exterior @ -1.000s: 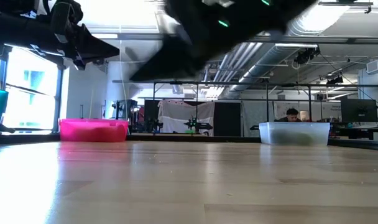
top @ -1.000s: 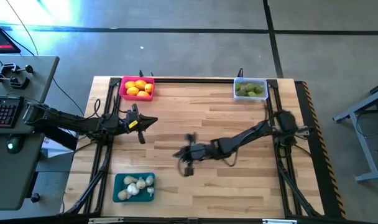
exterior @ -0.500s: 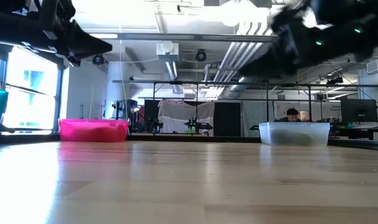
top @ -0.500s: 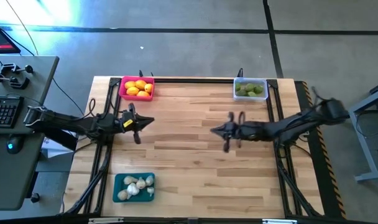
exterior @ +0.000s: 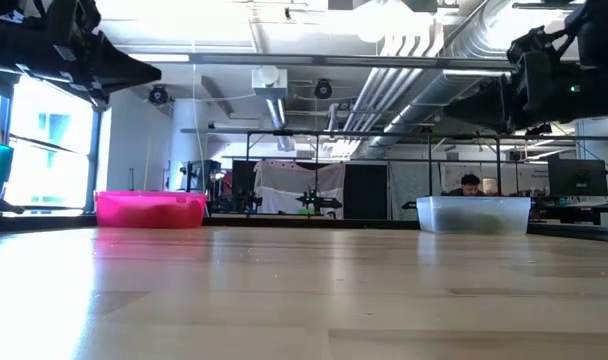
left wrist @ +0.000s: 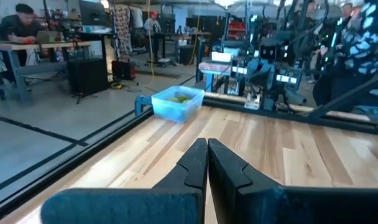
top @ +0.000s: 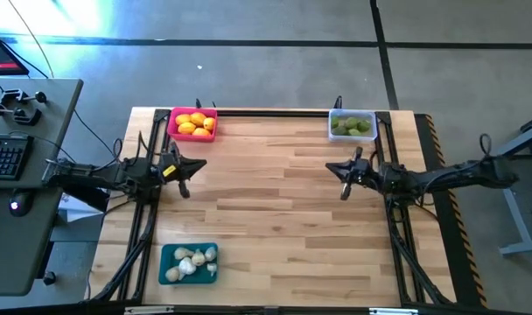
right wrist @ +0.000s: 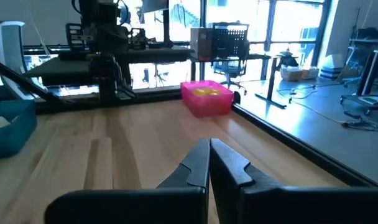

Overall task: Sort produce into baskets
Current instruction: Return to Home Position

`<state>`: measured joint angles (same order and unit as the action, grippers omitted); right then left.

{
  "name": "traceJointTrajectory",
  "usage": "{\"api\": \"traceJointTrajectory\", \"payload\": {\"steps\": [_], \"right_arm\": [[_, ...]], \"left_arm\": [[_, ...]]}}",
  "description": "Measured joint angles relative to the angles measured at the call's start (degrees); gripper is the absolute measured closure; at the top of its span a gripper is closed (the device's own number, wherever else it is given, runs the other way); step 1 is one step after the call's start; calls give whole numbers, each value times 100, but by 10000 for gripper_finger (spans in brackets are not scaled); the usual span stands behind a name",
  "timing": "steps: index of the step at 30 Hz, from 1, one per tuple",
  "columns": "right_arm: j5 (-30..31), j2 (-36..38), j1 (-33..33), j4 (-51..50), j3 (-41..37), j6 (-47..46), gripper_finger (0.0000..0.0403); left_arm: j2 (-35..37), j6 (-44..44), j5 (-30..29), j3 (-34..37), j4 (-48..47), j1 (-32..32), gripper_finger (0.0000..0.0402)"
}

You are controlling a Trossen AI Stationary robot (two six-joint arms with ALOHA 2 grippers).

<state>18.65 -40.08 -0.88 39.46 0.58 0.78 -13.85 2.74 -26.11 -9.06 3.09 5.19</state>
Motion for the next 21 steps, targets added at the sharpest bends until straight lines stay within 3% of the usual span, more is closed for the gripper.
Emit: {"api": "traceJointTrajectory", "payload": {"steps": [6, 13, 17, 21], "right_arm": [[29, 894, -147, -1231, 0, -82, 403], [347, 2074, -152, -2605, 0, -88, 403], [646, 2908, -152, -3598, 0, -219, 403], [535, 3387, -184, -3564, 0, 93, 403]], "left_arm": [[515, 102, 74, 8, -498, 2, 402], [1387, 255, -103, 696, -319, 4, 402], [1369, -33, -180, 709, -189, 58, 402], [1365, -88, -250, 704, -299, 61, 402]]}}
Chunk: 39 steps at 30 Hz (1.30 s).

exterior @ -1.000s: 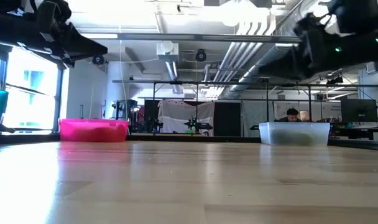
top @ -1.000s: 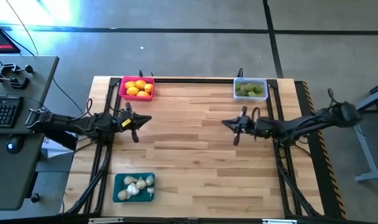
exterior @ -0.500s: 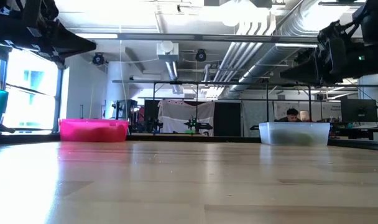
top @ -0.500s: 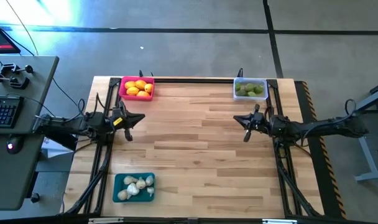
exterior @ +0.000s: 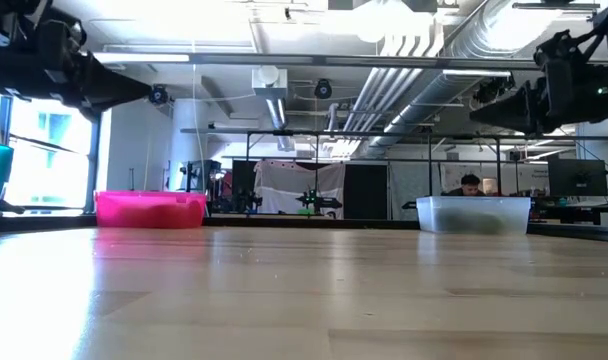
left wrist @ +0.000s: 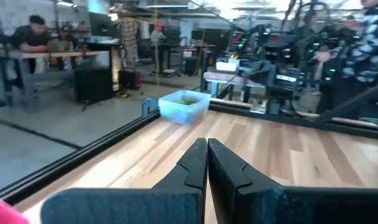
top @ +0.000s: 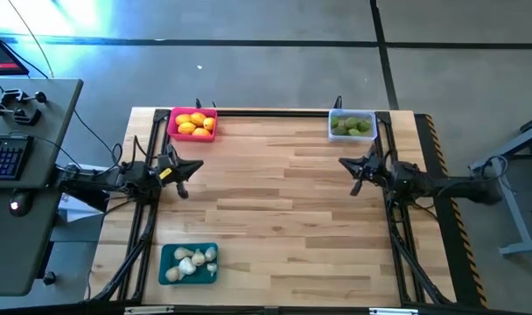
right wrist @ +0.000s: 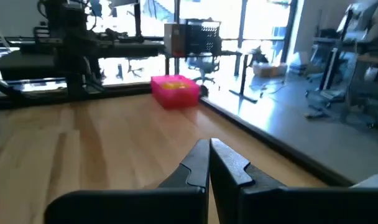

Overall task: Sort produce into baskets
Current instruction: Return to Home Position

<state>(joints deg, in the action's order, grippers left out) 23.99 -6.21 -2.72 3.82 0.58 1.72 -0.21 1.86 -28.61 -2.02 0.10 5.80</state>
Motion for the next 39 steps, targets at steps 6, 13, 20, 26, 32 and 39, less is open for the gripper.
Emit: {"api": "traceJointTrajectory", "payload": {"steps": [6, 13, 20, 26, 32, 39], "right_arm": [[-106, 52, -344, -19, 0, 6, 403], [-364, 53, -724, -29, -2, -171, 403], [-232, -20, -866, -7, -2, -13, 403], [-235, -18, -866, 1, -2, -20, 403], [-233, -18, -864, 1, -2, -20, 403], [-230, -18, -864, 1, -4, -20, 403]], "left_arm": [[-3, -49, 616, 25, 61, -102, 402], [-41, 61, 1329, 48, 47, -853, 402], [-322, 358, 1869, 48, -19, -1558, 402], [-623, 602, 2551, 48, -132, -1988, 402], [-772, 446, 2508, 48, -129, -2133, 402], [-772, 104, 2491, 48, -122, -2138, 402]]}}
